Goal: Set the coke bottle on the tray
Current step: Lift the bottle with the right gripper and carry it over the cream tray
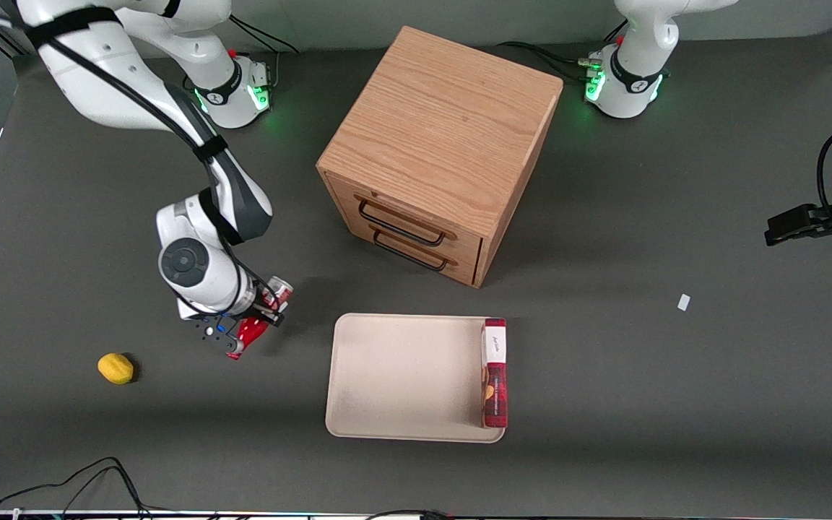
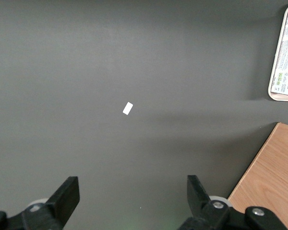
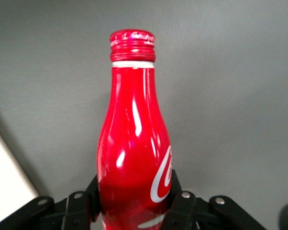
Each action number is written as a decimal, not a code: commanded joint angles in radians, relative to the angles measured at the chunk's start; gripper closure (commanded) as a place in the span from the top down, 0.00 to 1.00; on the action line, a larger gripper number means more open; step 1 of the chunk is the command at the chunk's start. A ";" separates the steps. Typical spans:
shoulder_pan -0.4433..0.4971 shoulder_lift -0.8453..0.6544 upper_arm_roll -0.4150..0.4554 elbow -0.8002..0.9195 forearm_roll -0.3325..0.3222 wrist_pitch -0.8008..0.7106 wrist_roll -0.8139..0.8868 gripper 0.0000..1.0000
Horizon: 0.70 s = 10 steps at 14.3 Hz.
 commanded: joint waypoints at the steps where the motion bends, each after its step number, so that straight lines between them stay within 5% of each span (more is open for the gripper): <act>1: 0.003 -0.061 0.007 0.118 -0.020 -0.165 -0.116 0.00; 6: 0.005 0.047 0.070 0.492 -0.009 -0.343 -0.279 0.00; 10: 0.057 0.286 0.148 0.761 -0.011 -0.337 -0.275 0.00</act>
